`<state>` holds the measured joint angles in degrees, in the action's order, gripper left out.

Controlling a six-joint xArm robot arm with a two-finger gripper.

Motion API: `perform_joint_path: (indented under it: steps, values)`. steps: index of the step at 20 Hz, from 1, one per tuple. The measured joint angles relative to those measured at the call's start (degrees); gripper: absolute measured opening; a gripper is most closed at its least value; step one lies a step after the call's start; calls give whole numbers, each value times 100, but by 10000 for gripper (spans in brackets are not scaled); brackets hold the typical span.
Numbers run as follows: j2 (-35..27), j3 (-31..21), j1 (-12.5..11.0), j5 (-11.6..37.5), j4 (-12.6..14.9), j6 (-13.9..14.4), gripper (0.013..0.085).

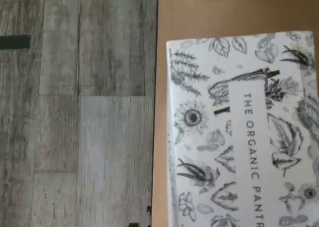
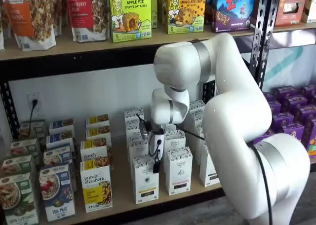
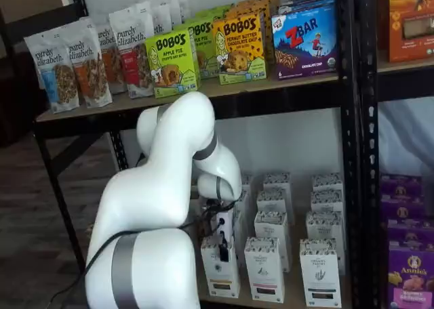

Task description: Pick up the white box with a yellow strip in the middle, on the bottom shelf, the fourth box from the left

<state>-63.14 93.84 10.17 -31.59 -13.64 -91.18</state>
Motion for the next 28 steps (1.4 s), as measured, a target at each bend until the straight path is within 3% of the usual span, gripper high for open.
perform_joint_path:
  steps: [27,28]
  values:
    - [-118,196,28,-139,30,64,850]
    - [-128,216,32,-166,33,73,810]
